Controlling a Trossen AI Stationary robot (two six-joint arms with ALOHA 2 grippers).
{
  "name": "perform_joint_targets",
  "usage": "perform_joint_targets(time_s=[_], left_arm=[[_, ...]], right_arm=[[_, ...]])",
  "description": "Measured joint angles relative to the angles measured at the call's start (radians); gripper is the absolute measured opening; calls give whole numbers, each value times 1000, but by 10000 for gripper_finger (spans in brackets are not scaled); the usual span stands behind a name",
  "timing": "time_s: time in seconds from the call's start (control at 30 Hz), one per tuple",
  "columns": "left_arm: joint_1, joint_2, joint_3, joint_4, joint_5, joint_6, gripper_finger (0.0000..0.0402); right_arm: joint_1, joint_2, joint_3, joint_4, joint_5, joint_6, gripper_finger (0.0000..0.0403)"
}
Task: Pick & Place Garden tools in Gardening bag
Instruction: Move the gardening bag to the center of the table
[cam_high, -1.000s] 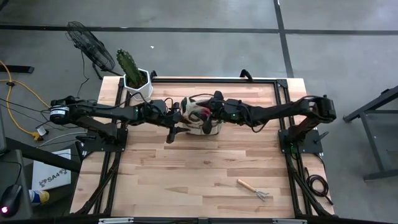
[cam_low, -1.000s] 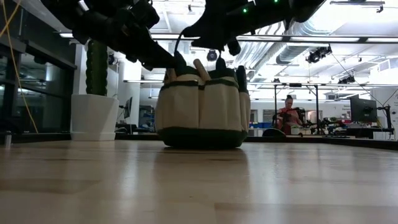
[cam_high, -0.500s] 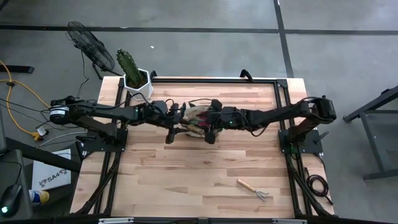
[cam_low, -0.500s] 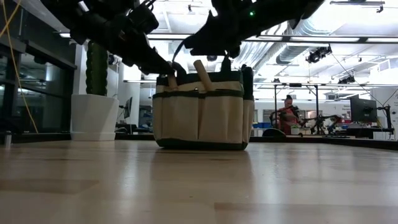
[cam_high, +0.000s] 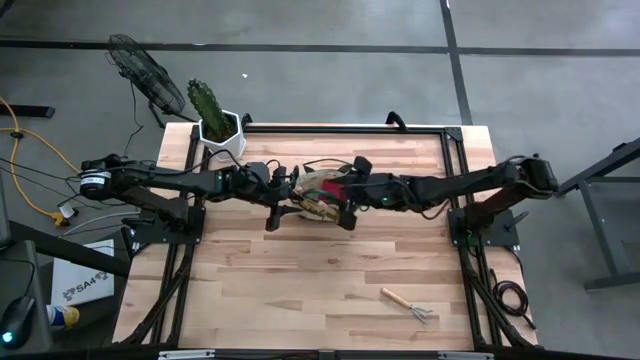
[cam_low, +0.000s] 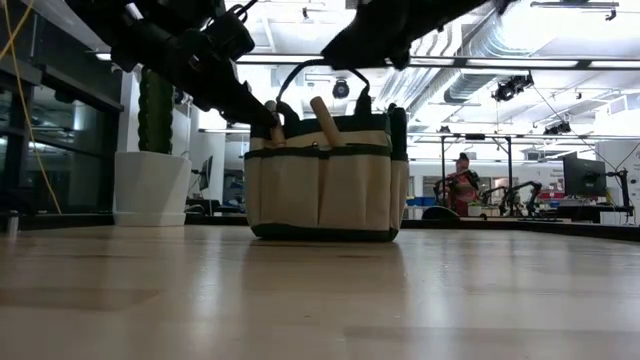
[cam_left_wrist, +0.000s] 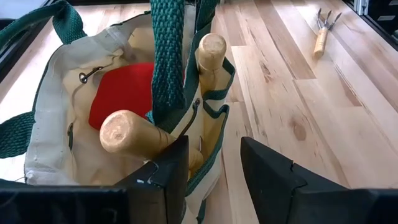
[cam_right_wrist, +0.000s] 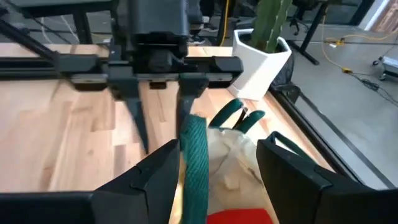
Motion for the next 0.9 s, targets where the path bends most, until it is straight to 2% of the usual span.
perform_joint_targets(time_s=[0.13, 0.3, 0.37, 0.43, 0.57, 0.9], left_arm=[[0, 0, 0, -8, 0, 0, 143], [0, 0, 0, -24, 0, 1, 143], [0, 0, 0, -22, 0, 1, 143], [0, 0, 0, -21, 0, 0, 143], [0, 0, 0, -21, 0, 1, 143], [0, 0, 0, -21, 3, 6, 143]], right_arm=[[20, -75, 0, -106, 46, 48, 206], [11, -133, 1, -283, 336, 270, 206], [-13, -134, 1, -350, 405, 390, 206], [-47, -127, 1, -407, 385, 501, 206], [-130, -85, -1, -459, 279, 650, 206], [-274, 5, -1, -318, -1, 608, 206]])
